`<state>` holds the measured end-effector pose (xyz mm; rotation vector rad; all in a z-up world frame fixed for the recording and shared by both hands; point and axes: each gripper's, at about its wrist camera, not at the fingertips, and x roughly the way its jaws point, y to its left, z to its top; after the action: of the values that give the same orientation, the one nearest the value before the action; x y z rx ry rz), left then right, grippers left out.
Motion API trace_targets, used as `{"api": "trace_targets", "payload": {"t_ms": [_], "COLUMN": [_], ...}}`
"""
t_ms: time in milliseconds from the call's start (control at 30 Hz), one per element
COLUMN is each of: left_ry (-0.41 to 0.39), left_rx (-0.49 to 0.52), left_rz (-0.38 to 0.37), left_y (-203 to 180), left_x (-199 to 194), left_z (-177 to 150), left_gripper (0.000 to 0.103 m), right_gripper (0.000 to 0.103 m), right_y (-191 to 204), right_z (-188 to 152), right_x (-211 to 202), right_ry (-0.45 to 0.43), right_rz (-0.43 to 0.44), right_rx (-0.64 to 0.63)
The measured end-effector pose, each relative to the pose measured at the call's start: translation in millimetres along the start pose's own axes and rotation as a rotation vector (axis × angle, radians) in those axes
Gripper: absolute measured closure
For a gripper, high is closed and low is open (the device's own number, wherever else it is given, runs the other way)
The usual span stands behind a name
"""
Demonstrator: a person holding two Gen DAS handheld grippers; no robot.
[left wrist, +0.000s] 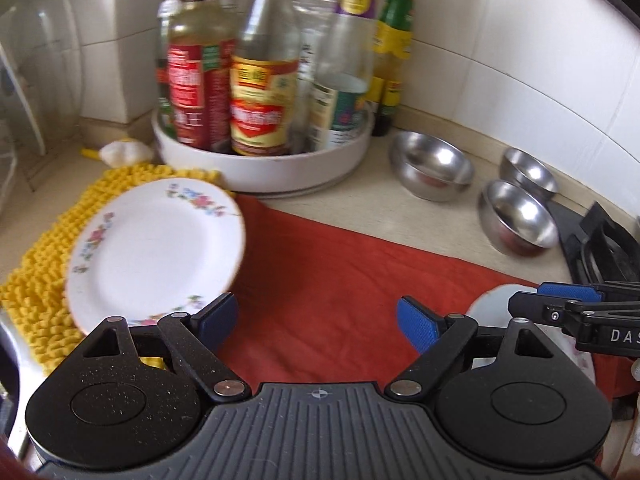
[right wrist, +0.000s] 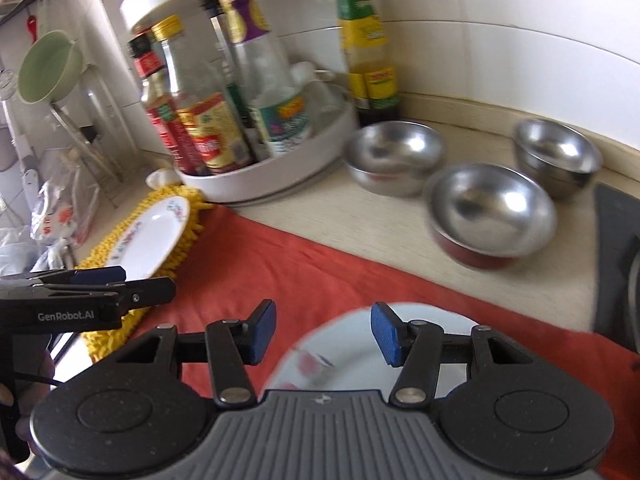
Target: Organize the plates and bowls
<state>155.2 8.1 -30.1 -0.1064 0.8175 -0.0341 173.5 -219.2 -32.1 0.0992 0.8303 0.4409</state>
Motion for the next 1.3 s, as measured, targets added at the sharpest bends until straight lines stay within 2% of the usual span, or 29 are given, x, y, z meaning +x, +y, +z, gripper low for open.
{"api": "trace_targets", "payload": {"t_ms": [300, 533, 800, 1067, 1233, 1300], "left_ry": [-0.03, -0.029, 0.023, 0.071, 0.096, 0.106], "left_rx": [-0.097, -0.165, -0.2, -0.205, -0.216, -0.211], "left_rz": [0.118, 0.184, 0.138, 0.062, -0.018, -0.021], "left_y": [71.0, 123.3, 161.2, 174.8, 180.8, 181.1], "left_x": [-10.8, -7.7, 14.4, 40.4, 55.3, 62.5], "left_z": [6.7, 8.3, 13.6, 23.7, 28.8, 29.7], "left_gripper": [0.011, 0.011, 0.011, 0.011, 0.011, 0.011], "right_gripper": [0.052, 0.052, 0.052, 0.052, 0.052, 0.052], "right_y": [50.2, 84.5, 111.3, 127.0, 131.4, 133.0], "right_z": [20.0, 32.1, 40.2, 43.5, 44.7, 45.4], "right_x": [41.2, 70.0, 100.2, 124.9, 139.0, 143.1], "right_ry": [0.029, 0.05, 0.079, 0.111, 0.135, 0.142], "right_rz": [0.079, 0.105, 0.106, 0.105, 0.1, 0.102], "right_rx": [-0.065, -0.099, -0.088, -0.064, -0.045, -0.037]}}
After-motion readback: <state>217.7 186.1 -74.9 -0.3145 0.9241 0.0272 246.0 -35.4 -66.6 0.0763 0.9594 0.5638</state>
